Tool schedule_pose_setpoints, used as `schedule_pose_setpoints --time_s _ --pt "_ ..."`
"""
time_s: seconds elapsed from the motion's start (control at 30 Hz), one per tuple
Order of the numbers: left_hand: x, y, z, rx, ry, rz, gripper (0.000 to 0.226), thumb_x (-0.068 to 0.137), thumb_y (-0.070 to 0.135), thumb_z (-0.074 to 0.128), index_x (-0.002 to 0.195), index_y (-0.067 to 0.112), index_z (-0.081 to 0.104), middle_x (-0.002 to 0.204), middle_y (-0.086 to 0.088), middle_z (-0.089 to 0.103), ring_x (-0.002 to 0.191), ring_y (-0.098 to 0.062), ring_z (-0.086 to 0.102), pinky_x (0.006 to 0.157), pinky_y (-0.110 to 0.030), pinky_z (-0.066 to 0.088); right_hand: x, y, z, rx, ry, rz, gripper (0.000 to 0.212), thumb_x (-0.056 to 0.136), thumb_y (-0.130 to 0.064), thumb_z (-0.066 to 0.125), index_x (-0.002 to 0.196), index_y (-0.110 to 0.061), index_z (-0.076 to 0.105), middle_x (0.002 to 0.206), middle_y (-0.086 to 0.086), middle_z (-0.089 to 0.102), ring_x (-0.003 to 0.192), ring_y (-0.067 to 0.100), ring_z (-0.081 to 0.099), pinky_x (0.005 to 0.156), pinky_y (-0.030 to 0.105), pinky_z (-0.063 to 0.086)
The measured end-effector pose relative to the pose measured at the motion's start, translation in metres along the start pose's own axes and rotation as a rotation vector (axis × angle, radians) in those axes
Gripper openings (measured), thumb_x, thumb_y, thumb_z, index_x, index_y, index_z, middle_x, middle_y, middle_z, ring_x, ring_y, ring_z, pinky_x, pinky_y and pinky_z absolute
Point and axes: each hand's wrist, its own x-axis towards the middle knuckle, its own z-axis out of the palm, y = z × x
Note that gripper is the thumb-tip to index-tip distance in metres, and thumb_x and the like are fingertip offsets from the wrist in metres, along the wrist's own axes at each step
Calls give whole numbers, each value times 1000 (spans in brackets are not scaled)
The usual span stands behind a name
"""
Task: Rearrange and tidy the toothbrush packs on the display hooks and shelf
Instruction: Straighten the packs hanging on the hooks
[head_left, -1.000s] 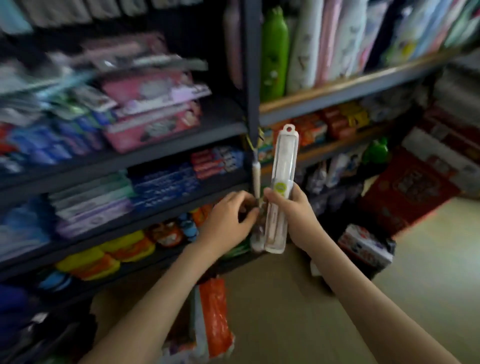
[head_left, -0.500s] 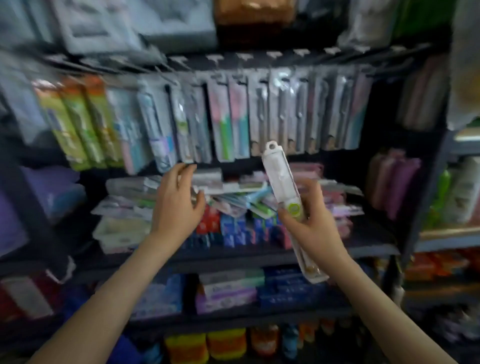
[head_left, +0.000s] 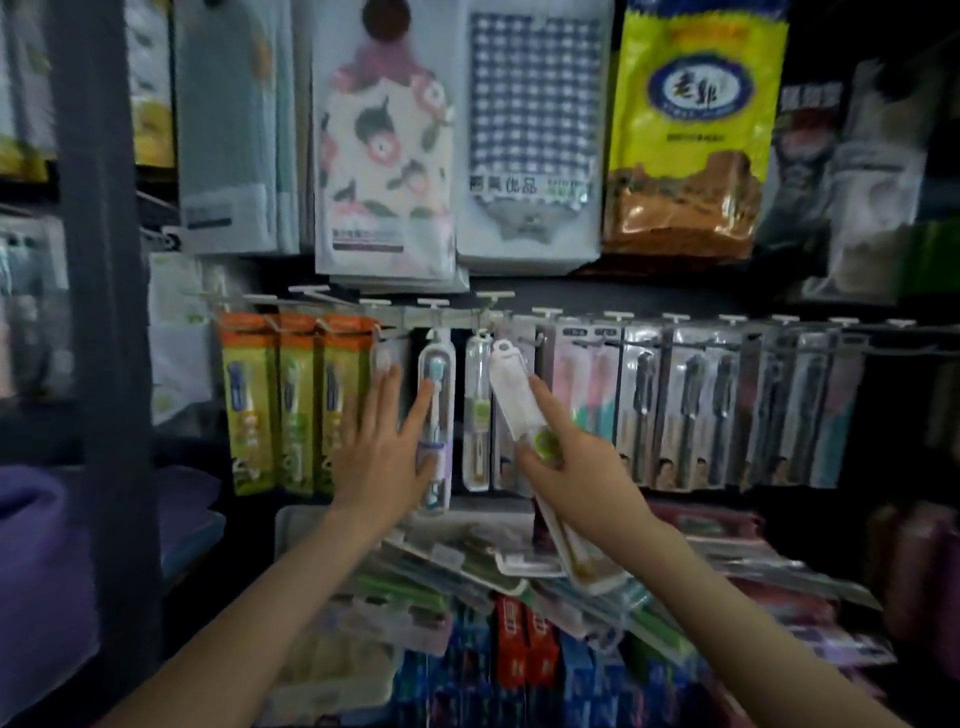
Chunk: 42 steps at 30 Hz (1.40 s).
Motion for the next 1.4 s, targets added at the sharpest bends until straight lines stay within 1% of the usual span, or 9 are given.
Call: schedule_pose_setpoints --time_s 0.13,0.23,0.5,0.6,0.7,1.03,1.13,1.23,1.4 --pt "9 -1 9 37 47 5 96 71 42 75 149 18 25 155 -15 9 144 -29 -13 107 -60 9 21 -9 6 3 20 -10 67 96 -30 47 149 -38 8 56 -1 45 49 10 46 46 18 38" --pt "11 0 15 59 95 -10 93 73 45 74 148 16 28 155 -14 7 143 -29 -18 110 -56 6 26 -11 15 -23 57 -46 68 95 -30 48 149 -38 8 58 -3 43 50 6 44 46 16 32" --pt "16 -2 38 65 118 -17 90 77 49 67 150 19 24 155 -18 11 142 -42 2 108 -60 14 32 -6 34 -50 201 -109 72 94 -34 50 148 -39 4 63 -6 41 54 6 42 49 16 32" --pt "18 -2 45 85 142 -28 86 81 53 61 150 20 24 155 -18 15 142 -43 2 109 -60 11 26 -3 44 22 283 -120 72 92 -35 50 148 -40 6 63 -7 42 52 7 42 50 20 36" --pt "19 0 50 85 162 -23 78 84 56 46 150 20 23 156 -15 12 143 -41 -2 110 -60 8 30 3 49 52 323 -92 71 92 -35 49 148 -41 6 58 -4 45 49 9 41 48 21 35" --pt "16 -3 45 61 171 -15 87 79 45 67 150 18 25 155 -17 15 142 -40 1 108 -63 18 31 -9 43 49 278 -23 67 94 -34 49 149 -37 9 52 -4 45 47 8 44 48 20 35" --pt "14 -2 39 71 178 -7 87 78 41 69 149 18 25 153 -19 17 142 -40 4 107 -63 12 33 -11 40 27 215 22 67 95 -34 47 149 -36 8 52 -4 46 50 9 48 49 22 38" --pt "12 4 31 63 163 -3 87 77 36 70 150 19 24 154 -18 13 142 -40 2 108 -61 5 46 -5 45 0 153 57 67 96 -34 44 150 -33 5 59 -2 51 58 16 54 60 32 50" --pt "2 14 19 22 133 10 79 79 30 70 147 19 32 155 -20 13 142 -38 2 110 -54 -7 78 26 69 -92 66 121 74 97 -41 39 145 -37 -17 71 5 60 64 24 60 68 44 54"
